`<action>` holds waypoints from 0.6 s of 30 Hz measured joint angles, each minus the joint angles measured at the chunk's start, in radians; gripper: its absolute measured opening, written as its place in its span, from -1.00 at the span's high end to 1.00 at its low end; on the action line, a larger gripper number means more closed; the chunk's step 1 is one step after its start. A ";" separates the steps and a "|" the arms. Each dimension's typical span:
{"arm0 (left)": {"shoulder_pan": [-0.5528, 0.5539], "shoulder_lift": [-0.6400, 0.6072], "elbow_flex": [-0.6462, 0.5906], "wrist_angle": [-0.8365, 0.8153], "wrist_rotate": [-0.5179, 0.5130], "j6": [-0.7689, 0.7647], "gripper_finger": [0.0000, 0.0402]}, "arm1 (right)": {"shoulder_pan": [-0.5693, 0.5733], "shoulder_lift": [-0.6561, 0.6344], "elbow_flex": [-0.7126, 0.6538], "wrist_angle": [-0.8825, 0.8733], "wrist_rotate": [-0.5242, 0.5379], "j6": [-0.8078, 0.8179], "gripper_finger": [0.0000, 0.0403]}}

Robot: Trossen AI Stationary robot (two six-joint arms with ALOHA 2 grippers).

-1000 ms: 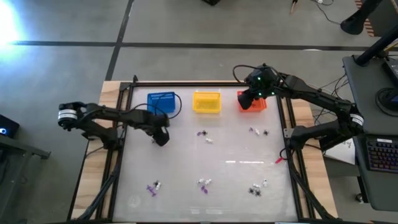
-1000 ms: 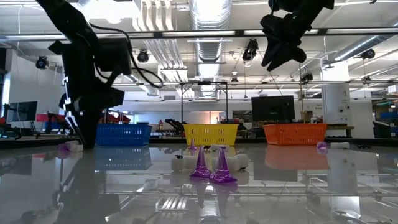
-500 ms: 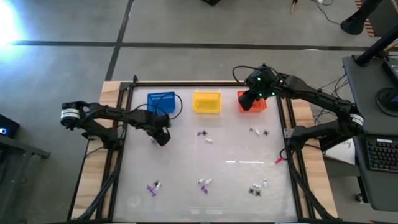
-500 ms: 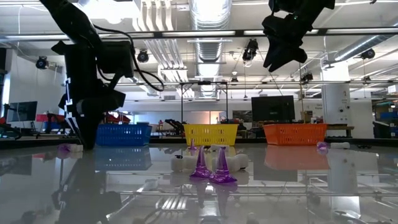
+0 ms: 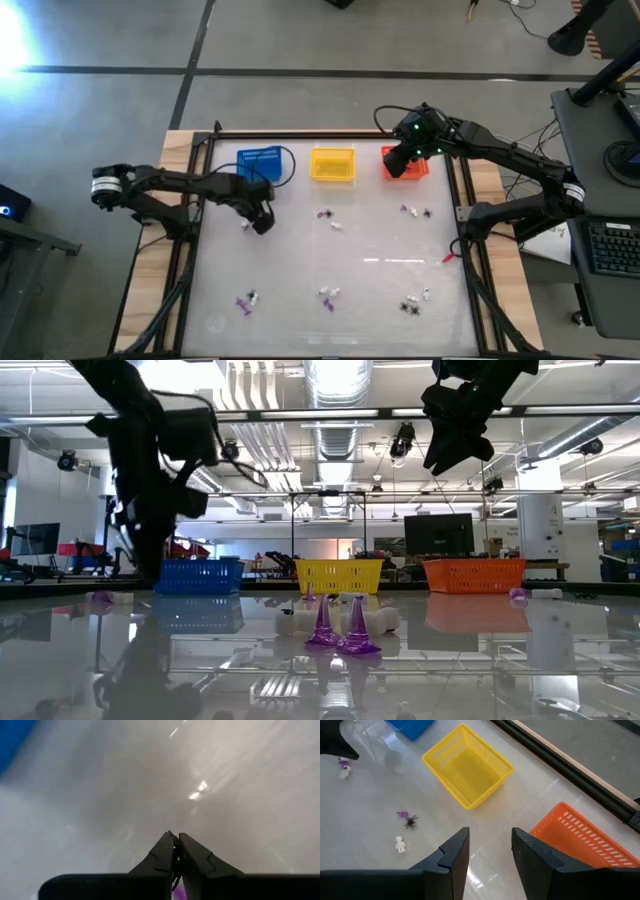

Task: Sort Halloween decoration
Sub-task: Put the black spider toy into the blue bin

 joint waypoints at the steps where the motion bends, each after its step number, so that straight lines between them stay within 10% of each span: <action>1: 0.002 -0.009 0.014 -0.003 0.000 0.008 1.00 | 0.000 0.000 0.000 0.000 0.000 0.000 0.31; 18: 0.281 -0.060 0.236 -0.009 -0.178 0.269 1.00 | 0.000 0.000 0.000 -0.047 0.000 0.001 0.31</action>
